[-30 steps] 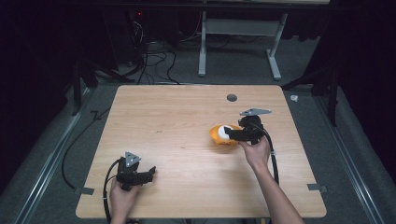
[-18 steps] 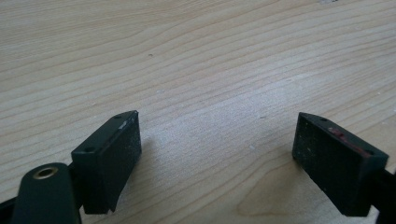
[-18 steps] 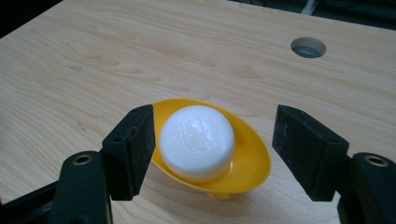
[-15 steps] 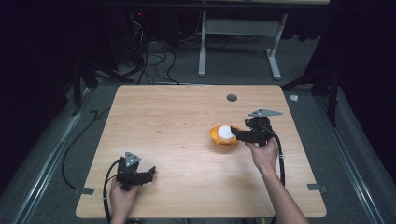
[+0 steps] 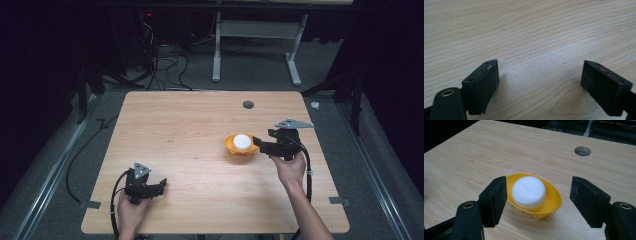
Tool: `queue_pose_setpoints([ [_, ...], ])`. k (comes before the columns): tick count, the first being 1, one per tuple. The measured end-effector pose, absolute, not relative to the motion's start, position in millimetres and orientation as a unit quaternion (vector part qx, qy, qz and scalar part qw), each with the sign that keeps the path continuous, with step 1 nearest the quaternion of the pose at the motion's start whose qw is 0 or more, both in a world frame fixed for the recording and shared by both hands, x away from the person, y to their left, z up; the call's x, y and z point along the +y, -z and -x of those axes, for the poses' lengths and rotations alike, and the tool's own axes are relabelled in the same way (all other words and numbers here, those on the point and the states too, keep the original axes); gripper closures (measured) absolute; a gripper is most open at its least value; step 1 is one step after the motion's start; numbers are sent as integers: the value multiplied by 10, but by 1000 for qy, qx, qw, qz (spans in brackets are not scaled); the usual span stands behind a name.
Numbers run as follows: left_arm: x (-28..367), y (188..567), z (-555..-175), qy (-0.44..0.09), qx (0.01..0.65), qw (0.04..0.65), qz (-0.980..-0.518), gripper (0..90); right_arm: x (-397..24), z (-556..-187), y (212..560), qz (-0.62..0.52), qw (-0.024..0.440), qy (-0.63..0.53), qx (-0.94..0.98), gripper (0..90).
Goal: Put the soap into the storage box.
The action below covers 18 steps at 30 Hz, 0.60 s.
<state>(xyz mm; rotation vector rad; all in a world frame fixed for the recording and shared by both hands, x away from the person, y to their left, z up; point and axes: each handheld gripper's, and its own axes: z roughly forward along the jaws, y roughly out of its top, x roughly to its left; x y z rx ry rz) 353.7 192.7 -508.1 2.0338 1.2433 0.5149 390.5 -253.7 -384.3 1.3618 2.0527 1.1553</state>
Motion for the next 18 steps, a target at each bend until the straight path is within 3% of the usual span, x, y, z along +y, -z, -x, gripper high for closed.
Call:
queue_pose_setpoints([
  [18,1926,5081,-3537,-197,479,344,-783,155,-2707,-3687,3759,-488,220,-428,728,311],
])
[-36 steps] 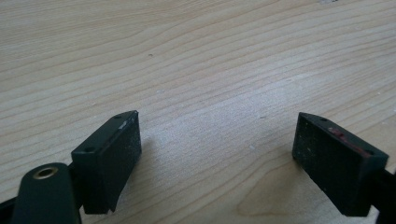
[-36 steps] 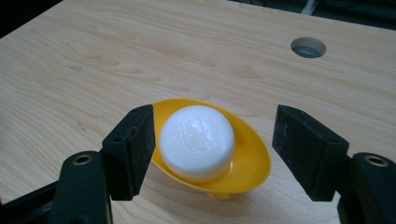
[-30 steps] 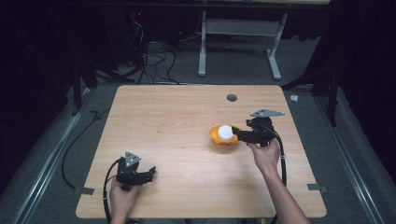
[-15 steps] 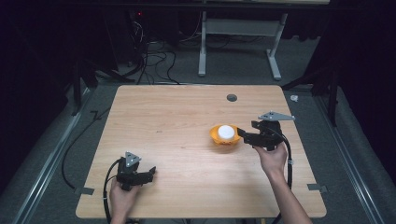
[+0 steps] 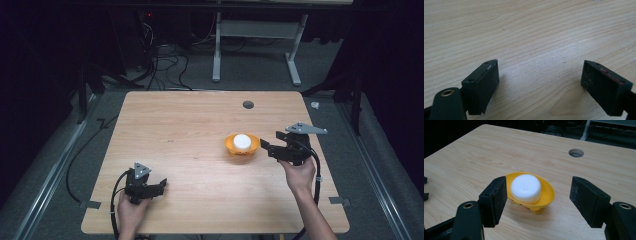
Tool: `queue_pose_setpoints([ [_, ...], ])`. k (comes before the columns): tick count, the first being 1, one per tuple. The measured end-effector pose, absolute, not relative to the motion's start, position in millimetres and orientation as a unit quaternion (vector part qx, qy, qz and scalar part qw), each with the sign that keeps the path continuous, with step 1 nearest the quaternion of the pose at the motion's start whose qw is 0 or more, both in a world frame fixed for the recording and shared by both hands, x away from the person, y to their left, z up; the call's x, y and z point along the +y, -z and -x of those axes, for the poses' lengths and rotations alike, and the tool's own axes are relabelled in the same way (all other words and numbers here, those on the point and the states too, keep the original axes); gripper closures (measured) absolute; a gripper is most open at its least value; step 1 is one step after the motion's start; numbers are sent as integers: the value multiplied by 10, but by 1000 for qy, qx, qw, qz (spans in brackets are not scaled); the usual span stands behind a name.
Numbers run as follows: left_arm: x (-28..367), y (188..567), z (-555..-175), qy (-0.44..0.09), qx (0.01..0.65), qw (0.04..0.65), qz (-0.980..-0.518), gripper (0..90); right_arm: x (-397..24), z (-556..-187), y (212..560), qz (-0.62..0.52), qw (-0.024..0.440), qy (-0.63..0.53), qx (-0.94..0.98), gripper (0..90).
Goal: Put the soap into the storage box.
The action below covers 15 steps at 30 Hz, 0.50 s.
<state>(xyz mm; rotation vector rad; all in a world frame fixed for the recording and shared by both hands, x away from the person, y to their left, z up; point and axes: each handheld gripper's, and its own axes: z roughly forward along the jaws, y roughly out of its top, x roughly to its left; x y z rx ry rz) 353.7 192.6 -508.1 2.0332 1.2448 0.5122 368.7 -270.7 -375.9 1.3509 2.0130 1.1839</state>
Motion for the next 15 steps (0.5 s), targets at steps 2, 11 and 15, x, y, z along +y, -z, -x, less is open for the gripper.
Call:
queue_pose_setpoints([
  [2,1926,5081,-3537,-197,479,344,-783,155,-2740,-3654,3763,-491,222,-432,724,311],
  [11,1927,5081,-3537,-197,479,344,-783,156,-2825,-3550,3824,-497,222,-432,719,311],
  [15,1926,5081,-3537,-197,479,344,-783,156,-2847,-3499,3848,-501,221,-430,718,311],
])
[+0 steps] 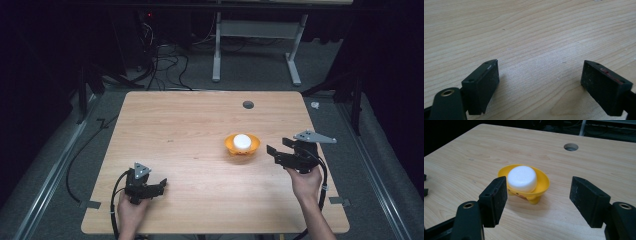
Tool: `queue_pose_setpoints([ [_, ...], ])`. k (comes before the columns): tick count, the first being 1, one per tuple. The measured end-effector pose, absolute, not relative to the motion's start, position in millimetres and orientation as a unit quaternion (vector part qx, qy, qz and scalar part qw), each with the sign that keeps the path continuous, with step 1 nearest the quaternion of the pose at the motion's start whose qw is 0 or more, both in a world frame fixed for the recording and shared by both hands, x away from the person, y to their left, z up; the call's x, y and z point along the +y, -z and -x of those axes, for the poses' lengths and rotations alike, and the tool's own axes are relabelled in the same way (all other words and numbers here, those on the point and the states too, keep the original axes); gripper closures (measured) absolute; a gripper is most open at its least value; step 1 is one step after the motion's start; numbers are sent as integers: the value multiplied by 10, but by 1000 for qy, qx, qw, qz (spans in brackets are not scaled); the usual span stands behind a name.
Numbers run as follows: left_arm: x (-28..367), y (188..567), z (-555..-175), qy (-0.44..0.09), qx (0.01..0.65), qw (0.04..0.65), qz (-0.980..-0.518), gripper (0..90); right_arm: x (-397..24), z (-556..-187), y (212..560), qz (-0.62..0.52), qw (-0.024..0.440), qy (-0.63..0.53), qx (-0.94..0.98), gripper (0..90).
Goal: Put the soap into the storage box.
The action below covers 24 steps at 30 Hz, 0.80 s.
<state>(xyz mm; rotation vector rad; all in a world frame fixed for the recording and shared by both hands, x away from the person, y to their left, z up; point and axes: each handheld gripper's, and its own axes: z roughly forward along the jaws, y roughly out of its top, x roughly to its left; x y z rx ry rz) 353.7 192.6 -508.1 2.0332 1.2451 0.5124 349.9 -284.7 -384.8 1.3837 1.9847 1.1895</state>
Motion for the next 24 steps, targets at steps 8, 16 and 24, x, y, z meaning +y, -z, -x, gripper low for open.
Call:
queue_pose_setpoints([
  [8,1926,5080,-3537,-197,479,344,-783,156,-2884,-3407,3885,-504,222,-432,714,311],
  [16,1926,5081,-3536,-198,479,344,-783,156,-2901,-3332,3946,-503,215,-446,708,311],
  [24,1925,5081,-3535,-198,480,344,-782,156,-2949,-3250,4013,-511,212,-448,703,312],
])
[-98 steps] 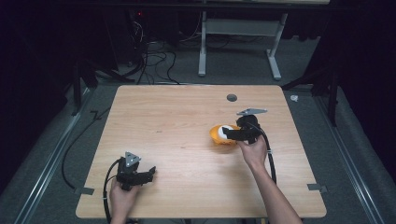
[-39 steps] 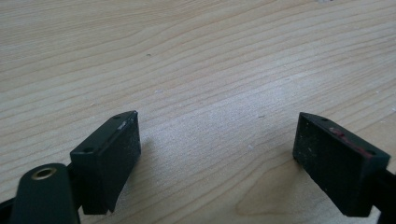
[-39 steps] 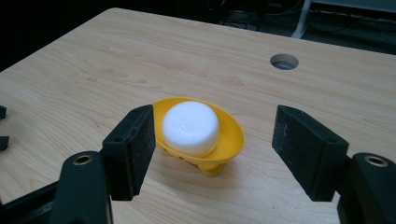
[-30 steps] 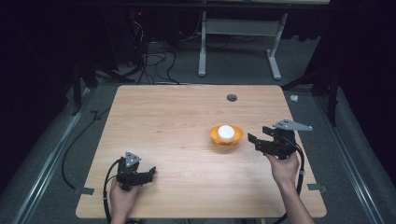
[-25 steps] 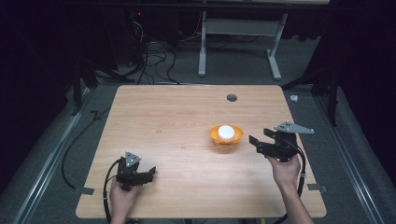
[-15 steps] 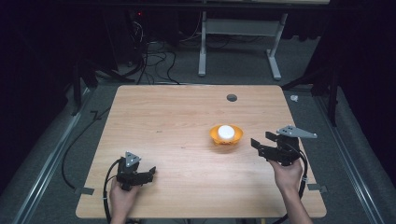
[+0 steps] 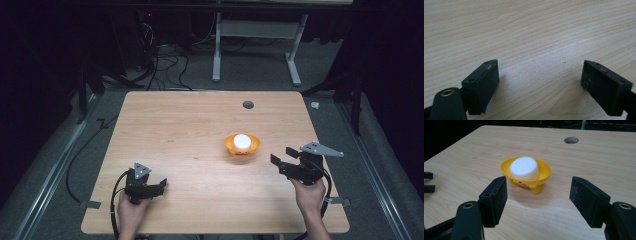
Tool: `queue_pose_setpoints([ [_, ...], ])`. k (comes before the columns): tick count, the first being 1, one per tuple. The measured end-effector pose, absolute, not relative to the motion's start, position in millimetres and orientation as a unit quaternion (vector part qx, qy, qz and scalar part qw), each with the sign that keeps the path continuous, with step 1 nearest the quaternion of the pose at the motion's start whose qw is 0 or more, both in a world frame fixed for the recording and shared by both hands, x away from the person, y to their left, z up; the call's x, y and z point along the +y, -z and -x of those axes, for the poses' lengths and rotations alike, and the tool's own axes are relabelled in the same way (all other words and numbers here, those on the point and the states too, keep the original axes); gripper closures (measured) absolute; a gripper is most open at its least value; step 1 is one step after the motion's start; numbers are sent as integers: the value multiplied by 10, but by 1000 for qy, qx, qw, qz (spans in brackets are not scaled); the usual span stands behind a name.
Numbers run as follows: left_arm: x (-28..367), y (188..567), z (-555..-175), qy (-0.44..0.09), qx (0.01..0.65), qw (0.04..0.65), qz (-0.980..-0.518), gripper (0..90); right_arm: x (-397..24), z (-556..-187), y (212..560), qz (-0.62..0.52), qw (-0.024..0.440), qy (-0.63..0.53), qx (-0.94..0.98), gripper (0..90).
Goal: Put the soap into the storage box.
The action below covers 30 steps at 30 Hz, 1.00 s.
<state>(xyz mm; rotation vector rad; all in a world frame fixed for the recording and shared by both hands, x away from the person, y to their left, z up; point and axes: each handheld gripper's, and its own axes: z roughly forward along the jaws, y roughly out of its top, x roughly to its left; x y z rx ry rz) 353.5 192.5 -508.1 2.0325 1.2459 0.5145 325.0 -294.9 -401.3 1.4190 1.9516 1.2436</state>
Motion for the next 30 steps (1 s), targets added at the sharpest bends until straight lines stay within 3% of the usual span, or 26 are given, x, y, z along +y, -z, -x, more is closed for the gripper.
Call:
queue_pose_setpoints([
  [30,1926,5081,-3535,-198,480,344,-783,156,-2937,-3117,4380,-531,201,-427,704,313],
])
